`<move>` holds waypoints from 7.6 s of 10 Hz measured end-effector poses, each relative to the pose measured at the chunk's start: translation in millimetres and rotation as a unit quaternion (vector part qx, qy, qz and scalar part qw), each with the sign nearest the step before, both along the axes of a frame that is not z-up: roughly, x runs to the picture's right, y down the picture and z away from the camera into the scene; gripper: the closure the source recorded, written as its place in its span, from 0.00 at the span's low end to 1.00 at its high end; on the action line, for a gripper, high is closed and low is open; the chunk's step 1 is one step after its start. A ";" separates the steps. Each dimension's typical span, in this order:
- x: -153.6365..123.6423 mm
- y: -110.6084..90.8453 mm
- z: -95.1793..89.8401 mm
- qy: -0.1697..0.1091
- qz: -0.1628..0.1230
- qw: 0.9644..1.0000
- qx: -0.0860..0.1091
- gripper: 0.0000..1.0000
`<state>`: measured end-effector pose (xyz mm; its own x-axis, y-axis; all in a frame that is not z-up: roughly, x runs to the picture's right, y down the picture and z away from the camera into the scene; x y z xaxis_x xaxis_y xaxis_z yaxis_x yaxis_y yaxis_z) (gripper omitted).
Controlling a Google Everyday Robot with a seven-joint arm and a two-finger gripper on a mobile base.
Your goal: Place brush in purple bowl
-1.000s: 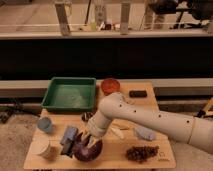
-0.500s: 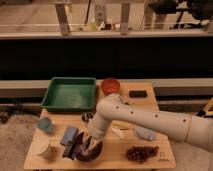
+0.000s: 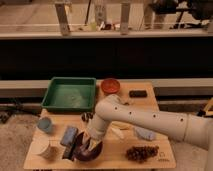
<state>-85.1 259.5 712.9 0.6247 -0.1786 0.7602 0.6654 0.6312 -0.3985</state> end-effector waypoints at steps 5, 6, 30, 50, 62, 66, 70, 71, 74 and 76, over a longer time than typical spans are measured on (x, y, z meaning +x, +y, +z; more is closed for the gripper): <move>-4.3 3.3 4.4 0.015 -0.014 1.000 -0.002 0.34; -3.8 4.2 5.6 0.018 -0.016 1.000 -0.004 0.24; 24.3 -52.2 -24.4 0.029 0.028 0.999 0.025 0.20; 24.0 -51.6 -23.9 0.029 0.028 0.999 0.024 0.20; 23.9 -51.7 -24.0 0.029 0.028 0.999 0.024 0.20; 24.0 -51.7 -24.0 0.029 0.028 0.999 0.024 0.20; 24.0 -51.7 -24.0 0.029 0.028 0.999 0.024 0.20; 23.9 -51.7 -24.0 0.029 0.028 0.999 0.024 0.20; 23.9 -51.7 -24.0 0.029 0.028 0.999 0.024 0.20; 23.9 -51.7 -24.0 0.029 0.028 0.999 0.024 0.20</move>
